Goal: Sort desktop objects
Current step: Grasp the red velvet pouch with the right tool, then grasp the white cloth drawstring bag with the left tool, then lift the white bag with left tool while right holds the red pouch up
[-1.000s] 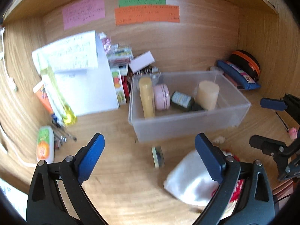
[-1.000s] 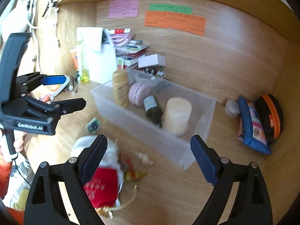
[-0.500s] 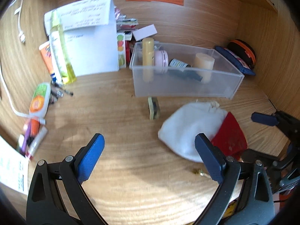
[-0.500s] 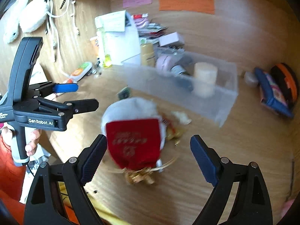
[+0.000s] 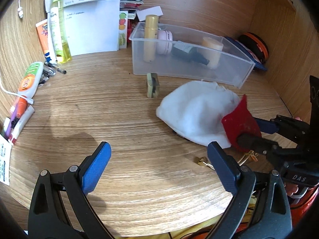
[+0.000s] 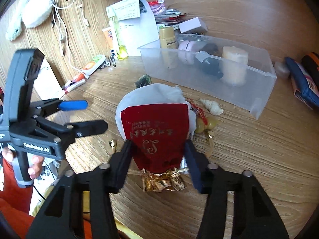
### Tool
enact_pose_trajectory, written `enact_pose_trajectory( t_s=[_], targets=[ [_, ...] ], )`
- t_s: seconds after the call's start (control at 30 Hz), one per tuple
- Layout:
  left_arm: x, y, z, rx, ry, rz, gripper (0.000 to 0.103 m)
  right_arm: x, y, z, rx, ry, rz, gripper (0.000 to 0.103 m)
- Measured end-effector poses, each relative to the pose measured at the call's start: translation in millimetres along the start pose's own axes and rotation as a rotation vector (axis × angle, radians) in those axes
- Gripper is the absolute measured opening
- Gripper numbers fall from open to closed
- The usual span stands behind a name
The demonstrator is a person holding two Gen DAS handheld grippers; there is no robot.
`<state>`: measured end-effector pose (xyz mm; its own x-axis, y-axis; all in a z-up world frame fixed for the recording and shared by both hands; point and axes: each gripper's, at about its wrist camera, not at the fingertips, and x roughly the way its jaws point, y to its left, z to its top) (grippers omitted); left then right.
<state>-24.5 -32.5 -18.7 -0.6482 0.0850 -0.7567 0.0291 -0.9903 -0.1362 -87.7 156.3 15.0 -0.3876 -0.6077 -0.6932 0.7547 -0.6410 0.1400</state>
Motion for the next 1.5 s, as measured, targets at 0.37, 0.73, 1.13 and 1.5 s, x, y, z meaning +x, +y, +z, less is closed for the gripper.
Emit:
enact_pose_trajectory(
  t_s=[0.37,0.73,1.13,1.5],
  targets=[
    [23.5,-46.0,22.1,0.116,0.034,-0.076,0.098,-45.6,-28.1,0.2,0.052,-0.096,-0.021,0.027],
    [62.7,-71.1,47.3,0.205,0.087,-0.018,0.098,-57.0,-59.4,-4.6,0.097,-0.101,-0.053,0.027],
    [51.6,-68.5,47.6,0.159,0.038,-0.070,0.056,-45.4,-67.0,0.8,0.106,-0.091,-0.033,0.027],
    [25.6,-42.8,40.4,0.083,-0.017,-0.094,0.051,-42.2,-65.6,6.2,0.108,-0.081,-0.038,0.027]
  ],
)
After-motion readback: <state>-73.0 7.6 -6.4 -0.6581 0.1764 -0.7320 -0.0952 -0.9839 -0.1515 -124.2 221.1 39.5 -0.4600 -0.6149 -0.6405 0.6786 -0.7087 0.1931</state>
